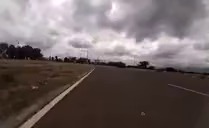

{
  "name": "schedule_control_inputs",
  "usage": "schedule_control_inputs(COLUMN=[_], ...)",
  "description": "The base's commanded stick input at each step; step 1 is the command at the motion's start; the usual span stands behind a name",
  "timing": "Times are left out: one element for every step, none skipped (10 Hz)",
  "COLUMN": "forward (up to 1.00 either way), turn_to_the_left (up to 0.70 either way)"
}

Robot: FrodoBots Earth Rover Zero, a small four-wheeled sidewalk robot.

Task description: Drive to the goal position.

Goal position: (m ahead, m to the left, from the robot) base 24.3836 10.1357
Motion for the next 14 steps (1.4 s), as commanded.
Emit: schedule_control_inputs(forward=[0.5,0.5,0.5,0.5,0.5,0.5,0.5,0.5,0.5,0.5,0.5,0.5,0.5,0.5], turn_to_the_left=[0.0,0.0,0.0,0.0,0.0,0.0,0.0,0.0,0.0,0.0,0.0,0.0,0.0,0.0])
